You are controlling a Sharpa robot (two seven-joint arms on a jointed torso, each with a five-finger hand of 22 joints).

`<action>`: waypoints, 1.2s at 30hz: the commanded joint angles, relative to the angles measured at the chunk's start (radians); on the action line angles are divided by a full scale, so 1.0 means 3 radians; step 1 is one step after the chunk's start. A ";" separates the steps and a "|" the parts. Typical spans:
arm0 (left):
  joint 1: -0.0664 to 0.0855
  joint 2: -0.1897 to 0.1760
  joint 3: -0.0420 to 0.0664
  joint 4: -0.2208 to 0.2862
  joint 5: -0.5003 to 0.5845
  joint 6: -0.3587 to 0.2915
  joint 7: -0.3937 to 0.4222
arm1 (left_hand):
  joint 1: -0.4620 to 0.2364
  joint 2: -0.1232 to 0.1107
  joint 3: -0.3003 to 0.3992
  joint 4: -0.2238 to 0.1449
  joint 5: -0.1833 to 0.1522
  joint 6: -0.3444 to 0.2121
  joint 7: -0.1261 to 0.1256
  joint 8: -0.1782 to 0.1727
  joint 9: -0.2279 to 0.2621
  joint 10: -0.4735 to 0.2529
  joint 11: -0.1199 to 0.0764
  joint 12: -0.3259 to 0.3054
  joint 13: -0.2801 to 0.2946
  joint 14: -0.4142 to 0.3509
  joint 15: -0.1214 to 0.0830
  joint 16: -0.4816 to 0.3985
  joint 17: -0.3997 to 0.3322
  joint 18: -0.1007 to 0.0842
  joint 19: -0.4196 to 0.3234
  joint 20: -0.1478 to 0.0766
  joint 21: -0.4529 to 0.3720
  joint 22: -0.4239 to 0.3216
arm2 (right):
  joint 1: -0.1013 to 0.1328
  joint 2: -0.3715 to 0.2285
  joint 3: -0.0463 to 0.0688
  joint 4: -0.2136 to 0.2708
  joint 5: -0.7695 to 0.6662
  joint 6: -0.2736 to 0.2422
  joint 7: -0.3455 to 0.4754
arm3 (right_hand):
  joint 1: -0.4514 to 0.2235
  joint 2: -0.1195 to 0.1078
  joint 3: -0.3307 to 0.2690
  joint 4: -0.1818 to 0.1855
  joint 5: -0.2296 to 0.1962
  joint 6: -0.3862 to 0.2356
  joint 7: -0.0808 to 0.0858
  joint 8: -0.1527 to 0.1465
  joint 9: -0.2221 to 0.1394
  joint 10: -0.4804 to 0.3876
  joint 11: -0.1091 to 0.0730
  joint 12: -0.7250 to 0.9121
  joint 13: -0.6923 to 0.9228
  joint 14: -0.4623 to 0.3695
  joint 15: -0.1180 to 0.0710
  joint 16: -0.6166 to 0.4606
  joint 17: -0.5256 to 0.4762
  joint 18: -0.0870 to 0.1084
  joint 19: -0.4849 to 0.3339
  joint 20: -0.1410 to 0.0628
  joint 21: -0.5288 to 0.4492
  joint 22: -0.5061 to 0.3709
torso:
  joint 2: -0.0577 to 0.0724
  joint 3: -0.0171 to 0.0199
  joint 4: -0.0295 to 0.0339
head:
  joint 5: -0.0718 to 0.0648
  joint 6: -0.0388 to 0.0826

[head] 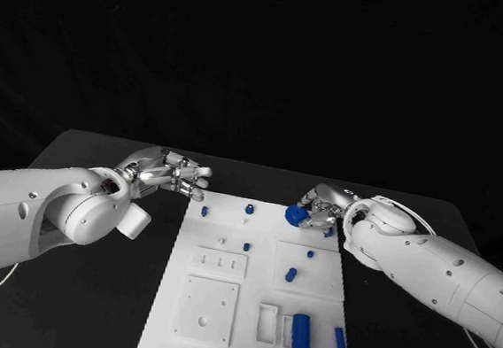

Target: Assemble the parts on the task board

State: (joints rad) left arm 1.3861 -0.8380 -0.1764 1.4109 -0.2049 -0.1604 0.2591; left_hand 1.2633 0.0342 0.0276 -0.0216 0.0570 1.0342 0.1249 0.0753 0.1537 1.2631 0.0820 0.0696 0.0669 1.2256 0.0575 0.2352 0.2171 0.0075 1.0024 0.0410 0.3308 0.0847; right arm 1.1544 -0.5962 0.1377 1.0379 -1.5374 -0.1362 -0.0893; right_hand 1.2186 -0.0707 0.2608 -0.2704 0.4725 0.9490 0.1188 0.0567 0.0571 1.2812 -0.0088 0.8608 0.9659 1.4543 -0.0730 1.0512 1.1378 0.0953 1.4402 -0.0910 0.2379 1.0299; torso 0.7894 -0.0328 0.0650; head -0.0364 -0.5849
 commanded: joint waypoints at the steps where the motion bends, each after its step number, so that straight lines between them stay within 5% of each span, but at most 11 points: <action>1: 0.0001 0.0006 0.0001 0.0000 -0.0007 0.0064 0.0025 | 0.0030 0.0011 -0.0004 -0.0016 -0.0006 -0.0008 0.0002 -0.0013 -0.0003 -0.0024 0.0003 -0.0015 -0.0005 0.0021 0.0005 -0.0014 0.0003 0.0033 0.0019 -0.0004 -0.0014 -0.0005 | -0.0002 0.0003 -0.0001 0.0005 -0.0044 0.0026 0.0035 | -0.0057 0.0008 0.0009 0.0015 -0.0018 0.0117 -0.0007 0.0015 0.0015 -0.0008 -0.0006 0.0014 0.0000 0.0010 -0.0010 -0.0023 0.0004 0.0011 0.0031 -0.0005 -0.0018 0.0002 | 0.0001 0.0000 0.0001 | -0.0001 -0.0002; 17: 0.0001 0.0012 0.0000 -0.0015 -0.0007 0.0061 0.0014 | 0.0036 0.0014 -0.0003 -0.0018 -0.0005 -0.0010 0.0002 -0.0013 -0.0003 -0.0026 0.0004 -0.0014 -0.0005 0.0018 0.0005 -0.0015 0.0003 0.0033 0.0018 -0.0003 -0.0015 -0.0006 | -0.0005 0.0005 -0.0001 -0.0004 -0.0011 0.0013 0.0040 | -0.0039 0.0111 -0.0557 0.0233 -0.0167 0.0210 -0.0031 0.0017 0.0018 -0.0002 -0.0008 0.0029 0.0003 0.0015 -0.0010 -0.0016 0.0012 -0.0023 0.0130 -0.0007 -0.0190 -0.0074 | 0.0001 0.0000 0.0000 | 0.0001 -0.0004; 27: 0.0001 0.0014 0.0000 -0.0016 -0.0007 0.0063 0.0012 | 0.0036 0.0014 -0.0003 -0.0018 -0.0005 -0.0010 0.0002 -0.0013 -0.0003 -0.0026 0.0004 -0.0014 -0.0005 0.0018 0.0005 -0.0015 0.0003 0.0033 0.0018 -0.0003 -0.0015 -0.0006 | -0.0027 0.0019 -0.0001 0.0000 -0.0141 -0.0096 0.0021 | 0.0032 0.0147 -0.0563 0.0217 -0.0426 0.0292 -0.0052 0.0019 0.0021 0.0010 -0.0019 0.0043 0.0012 0.0018 -0.0017 -0.0006 0.0018 -0.0024 0.0143 -0.0011 -0.0203 -0.0071 | 0.0001 0.0002 0.0001 | -0.0002 -0.0010; 33: 0.0000 0.0013 0.0000 -0.0017 -0.0007 0.0062 0.0012 | 0.0036 0.0014 -0.0003 -0.0018 -0.0005 -0.0010 0.0002 -0.0013 -0.0003 -0.0026 0.0004 -0.0014 -0.0005 0.0018 0.0005 -0.0015 0.0003 0.0033 0.0018 -0.0003 -0.0015 -0.0006 | -0.0050 0.0026 -0.0001 -0.0010 -0.0295 -0.0227 -0.0002 | 0.0106 0.0184 -0.0276 0.0112 -0.0741 0.0517 -0.0105 0.0016 0.0026 0.0026 -0.0042 0.0054 0.0023 0.0022 -0.0033 0.0003 0.0025 -0.0028 0.0134 -0.0025 -0.0193 -0.0025 | 0.0001 0.0001 0.0001 | -0.0001 -0.0011; 36: 0.0000 0.0013 0.0000 -0.0017 -0.0007 0.0062 0.0011 | 0.0036 0.0014 -0.0003 -0.0018 -0.0005 -0.0010 0.0002 -0.0013 -0.0003 -0.0026 0.0004 -0.0014 -0.0005 0.0018 0.0005 -0.0015 0.0003 0.0033 0.0018 -0.0003 -0.0015 -0.0006 | -0.0056 0.0029 -0.0001 -0.0008 -0.0327 -0.0273 -0.0006 | 0.0055 0.0152 -0.0169 0.0115 -0.0746 0.0561 -0.0114 0.0018 0.0028 0.0033 -0.0047 0.0056 0.0025 0.0023 -0.0035 0.0007 0.0027 -0.0030 0.0129 -0.0027 -0.0188 0.0001 | 0.0002 0.0002 0.0000 | -0.0001 -0.0014</action>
State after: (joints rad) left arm 1.3860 -0.8357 -0.1767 1.4050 -0.2049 -0.1591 0.2562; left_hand 1.2672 0.0382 0.0276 -0.0216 0.0570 1.0342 0.1249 0.0753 0.1537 1.2631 0.0820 0.0696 0.0669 1.2256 0.0574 0.2352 0.2168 0.0075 1.0025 0.0410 0.3308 0.0846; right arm 1.1434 -0.5874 0.1402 1.0381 -1.5874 -0.1907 -0.0817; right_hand 1.2386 -0.0175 0.2023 -0.2360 0.2508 1.1017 0.0792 0.0548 0.0623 1.2842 -0.0240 0.8736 0.9721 1.4583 -0.0770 1.0473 1.1446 0.0913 1.4598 -0.0963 0.1829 1.0287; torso 0.7897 -0.0324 0.0651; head -0.0373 -0.5883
